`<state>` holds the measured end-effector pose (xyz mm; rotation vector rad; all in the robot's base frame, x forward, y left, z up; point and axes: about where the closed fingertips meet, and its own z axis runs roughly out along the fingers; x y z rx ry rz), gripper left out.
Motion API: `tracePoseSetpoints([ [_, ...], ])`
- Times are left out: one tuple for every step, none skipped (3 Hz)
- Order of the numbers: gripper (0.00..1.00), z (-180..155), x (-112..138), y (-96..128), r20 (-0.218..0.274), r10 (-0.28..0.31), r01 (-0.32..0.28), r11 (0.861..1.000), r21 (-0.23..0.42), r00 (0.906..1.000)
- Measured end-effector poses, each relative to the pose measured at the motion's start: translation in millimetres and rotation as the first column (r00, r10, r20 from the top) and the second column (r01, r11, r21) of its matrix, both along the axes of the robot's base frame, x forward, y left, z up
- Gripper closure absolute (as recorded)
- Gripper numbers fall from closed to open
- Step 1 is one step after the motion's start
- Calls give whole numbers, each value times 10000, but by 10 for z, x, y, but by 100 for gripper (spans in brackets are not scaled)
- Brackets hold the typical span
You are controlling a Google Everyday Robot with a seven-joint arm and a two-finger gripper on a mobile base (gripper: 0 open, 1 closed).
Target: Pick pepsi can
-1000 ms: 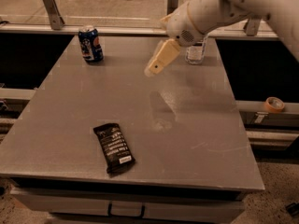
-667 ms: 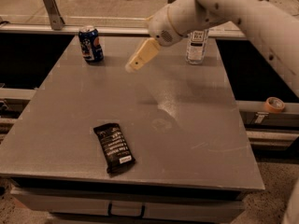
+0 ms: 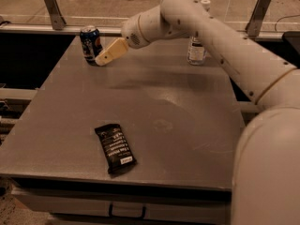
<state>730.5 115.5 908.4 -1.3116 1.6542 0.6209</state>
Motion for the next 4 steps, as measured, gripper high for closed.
tracePoseSetpoints([
  [0, -137, 290, 381, -313, -237, 260, 9968, 752, 9992],
  [16, -239, 485, 665, -609, -417, 491, 9908, 1258, 9973],
  [40, -262, 530, 799, -755, -487, 613, 9826, 1752, 9960],
  [62, -254, 539, 752, -768, -600, 745, 9765, 2021, 9952],
])
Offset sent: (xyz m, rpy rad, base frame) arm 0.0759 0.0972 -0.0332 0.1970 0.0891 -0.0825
